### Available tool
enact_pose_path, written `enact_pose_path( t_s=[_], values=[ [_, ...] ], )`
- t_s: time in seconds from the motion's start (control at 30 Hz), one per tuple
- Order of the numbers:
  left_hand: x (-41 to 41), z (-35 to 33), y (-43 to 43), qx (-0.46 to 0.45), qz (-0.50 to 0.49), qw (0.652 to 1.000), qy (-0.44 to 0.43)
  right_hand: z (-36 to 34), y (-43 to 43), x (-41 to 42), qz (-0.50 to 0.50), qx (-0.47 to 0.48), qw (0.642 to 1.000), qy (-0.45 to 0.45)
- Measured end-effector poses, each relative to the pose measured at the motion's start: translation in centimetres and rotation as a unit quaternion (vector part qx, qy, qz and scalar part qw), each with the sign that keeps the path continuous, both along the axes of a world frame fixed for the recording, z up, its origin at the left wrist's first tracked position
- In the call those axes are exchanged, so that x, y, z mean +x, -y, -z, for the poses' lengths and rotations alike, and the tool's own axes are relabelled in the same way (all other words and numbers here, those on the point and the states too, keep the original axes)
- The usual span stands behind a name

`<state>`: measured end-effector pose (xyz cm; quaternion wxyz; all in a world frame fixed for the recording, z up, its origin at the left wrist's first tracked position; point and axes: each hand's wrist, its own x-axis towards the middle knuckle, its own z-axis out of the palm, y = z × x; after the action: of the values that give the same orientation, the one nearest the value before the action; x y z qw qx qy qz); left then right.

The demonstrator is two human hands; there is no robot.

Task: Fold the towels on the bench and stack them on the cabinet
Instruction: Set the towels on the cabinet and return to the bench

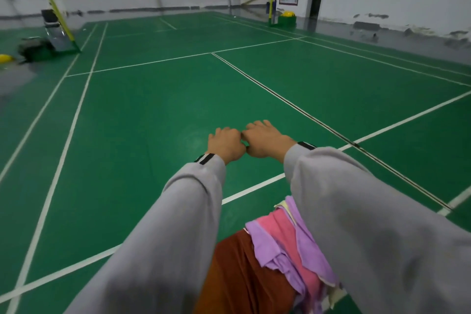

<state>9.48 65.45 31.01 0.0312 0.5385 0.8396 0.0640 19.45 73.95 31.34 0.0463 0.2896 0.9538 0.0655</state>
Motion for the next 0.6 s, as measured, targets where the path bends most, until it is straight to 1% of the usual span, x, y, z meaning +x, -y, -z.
enact_pose_path(
  t_s=[0.13,0.27,0.37,0.43,0.53,0.6],
  values=[
    [2.1,6.8,3.3,0.006,-0.028,1.000,0.004,6.1,2.8,2.3,-0.028,0.030,0.999,0.016],
    [5.8,10.6,9.0,0.013,-0.065,0.998,-0.016,10.1,7.0,6.1,-0.059,0.055,0.997,0.019],
    [9.1,10.5,13.5,0.036,-0.103,0.994,-0.003,10.7,10.8,9.6,-0.085,0.052,0.995,0.000],
    [11.2,9.9,16.1,0.035,-0.118,0.992,0.007,10.2,13.0,11.5,-0.100,0.044,0.994,-0.008],
    [14.0,8.9,18.7,0.054,-0.131,0.990,0.011,9.1,15.6,13.7,-0.097,0.002,0.993,-0.063],
    [15.6,8.7,20.0,0.055,-0.133,0.989,0.015,8.8,17.2,15.0,-0.090,-0.028,0.993,-0.070]
  ],
)
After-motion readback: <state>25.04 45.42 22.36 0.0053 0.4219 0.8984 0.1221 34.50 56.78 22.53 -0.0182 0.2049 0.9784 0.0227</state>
